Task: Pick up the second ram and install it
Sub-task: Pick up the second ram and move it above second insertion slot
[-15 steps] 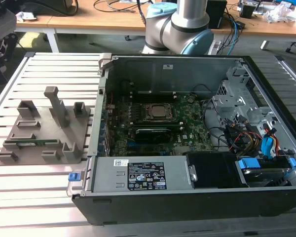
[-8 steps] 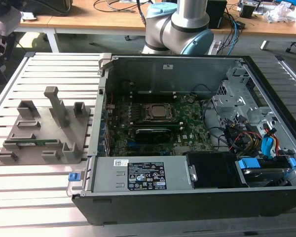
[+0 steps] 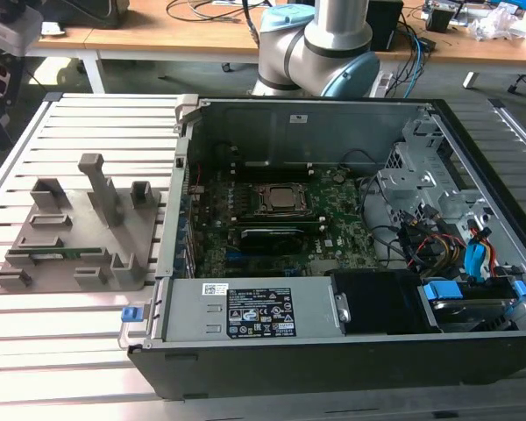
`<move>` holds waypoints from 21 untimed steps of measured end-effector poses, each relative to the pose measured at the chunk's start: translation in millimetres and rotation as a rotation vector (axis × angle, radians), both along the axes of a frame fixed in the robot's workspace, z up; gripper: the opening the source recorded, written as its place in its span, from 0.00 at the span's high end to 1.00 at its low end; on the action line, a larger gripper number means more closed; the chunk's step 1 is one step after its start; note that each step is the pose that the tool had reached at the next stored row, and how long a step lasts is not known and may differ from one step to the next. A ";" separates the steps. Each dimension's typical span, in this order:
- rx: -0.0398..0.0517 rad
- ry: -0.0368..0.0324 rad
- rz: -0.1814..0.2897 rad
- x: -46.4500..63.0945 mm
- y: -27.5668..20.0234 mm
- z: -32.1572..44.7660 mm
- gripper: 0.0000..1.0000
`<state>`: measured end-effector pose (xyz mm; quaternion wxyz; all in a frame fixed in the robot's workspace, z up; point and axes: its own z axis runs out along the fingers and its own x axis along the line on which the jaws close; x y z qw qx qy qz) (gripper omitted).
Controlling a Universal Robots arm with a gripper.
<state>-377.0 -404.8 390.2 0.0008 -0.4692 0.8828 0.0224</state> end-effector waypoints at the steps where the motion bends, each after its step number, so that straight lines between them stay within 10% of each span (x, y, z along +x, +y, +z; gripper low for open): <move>1: 0.0000 0.0001 0.018 0.0 0.0 0.0 0.89; 21: 0.0000 0.0001 0.370 0.0 0.3 0.0 0.89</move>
